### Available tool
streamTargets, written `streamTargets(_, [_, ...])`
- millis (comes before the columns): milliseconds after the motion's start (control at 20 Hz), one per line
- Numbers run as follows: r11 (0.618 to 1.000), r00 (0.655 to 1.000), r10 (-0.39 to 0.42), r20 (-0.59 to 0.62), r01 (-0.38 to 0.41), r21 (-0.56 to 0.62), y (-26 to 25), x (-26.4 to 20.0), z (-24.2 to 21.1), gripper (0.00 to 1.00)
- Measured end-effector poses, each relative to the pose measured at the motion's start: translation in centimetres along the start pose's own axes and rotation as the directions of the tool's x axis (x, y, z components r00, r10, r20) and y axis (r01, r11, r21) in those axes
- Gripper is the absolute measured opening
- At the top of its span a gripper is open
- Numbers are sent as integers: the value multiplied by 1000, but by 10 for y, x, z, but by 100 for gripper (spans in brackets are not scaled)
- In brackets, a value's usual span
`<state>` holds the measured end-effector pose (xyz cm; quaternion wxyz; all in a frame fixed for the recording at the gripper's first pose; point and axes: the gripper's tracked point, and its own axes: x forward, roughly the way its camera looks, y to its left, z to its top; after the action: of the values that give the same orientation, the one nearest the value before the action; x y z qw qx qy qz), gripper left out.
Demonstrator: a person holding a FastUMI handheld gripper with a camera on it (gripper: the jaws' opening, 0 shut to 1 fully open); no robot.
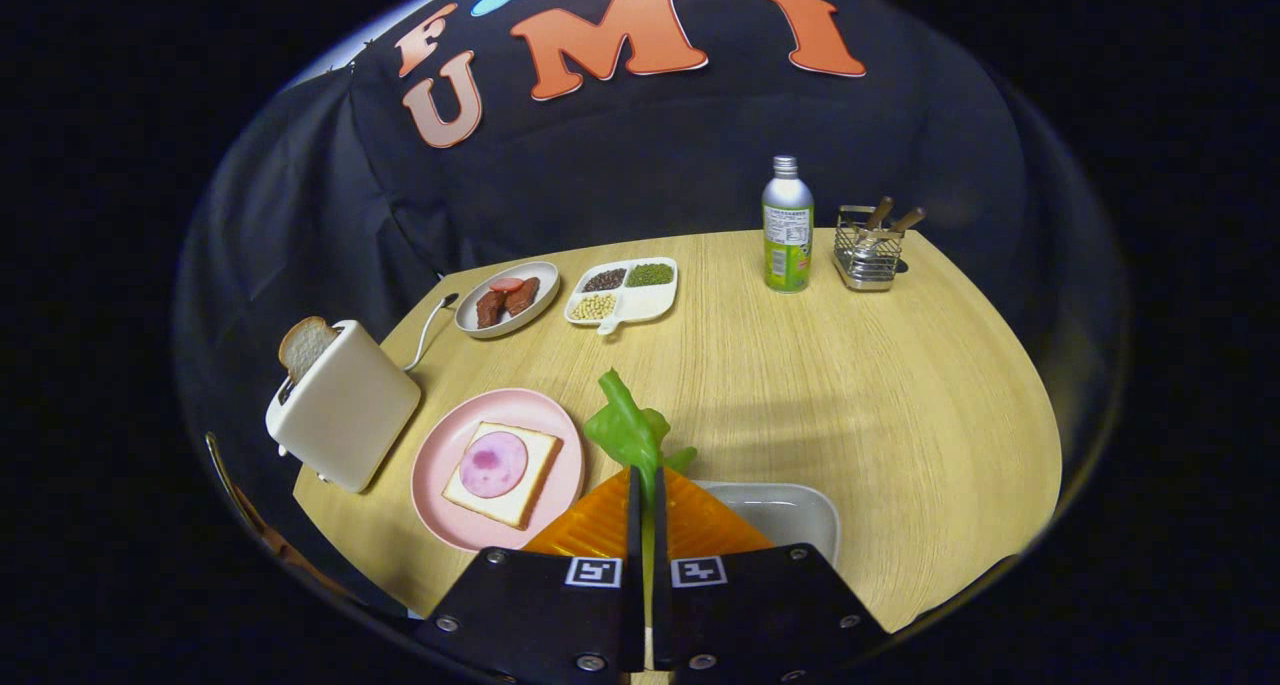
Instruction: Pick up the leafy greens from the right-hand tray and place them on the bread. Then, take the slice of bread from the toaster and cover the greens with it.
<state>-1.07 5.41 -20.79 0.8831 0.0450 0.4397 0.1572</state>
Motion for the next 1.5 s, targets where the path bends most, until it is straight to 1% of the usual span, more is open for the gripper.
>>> streamTargets(500, [989,992,122,-5,-122,-78,71,22,16,4])
streamTargets(700, [982,988,152,-22,-154,-112,98,35,13,4])
streamTargets(750, [980,989,145,-26,-148,-130,101,37,11,4])
streamTargets(850, [978,993,106,-45,-112,-175,105,50,2,4])
streamTargets(950, [971,990,115,-86,-130,-199,119,60,-12,4])
streamTargets(1050, [968,983,145,-108,-164,-192,134,66,-20,4])
streamTargets(1200, [966,977,162,-138,-185,-182,145,74,-26,4])
streamTargets(1500, [965,965,169,-199,-203,-164,156,92,-43,5])
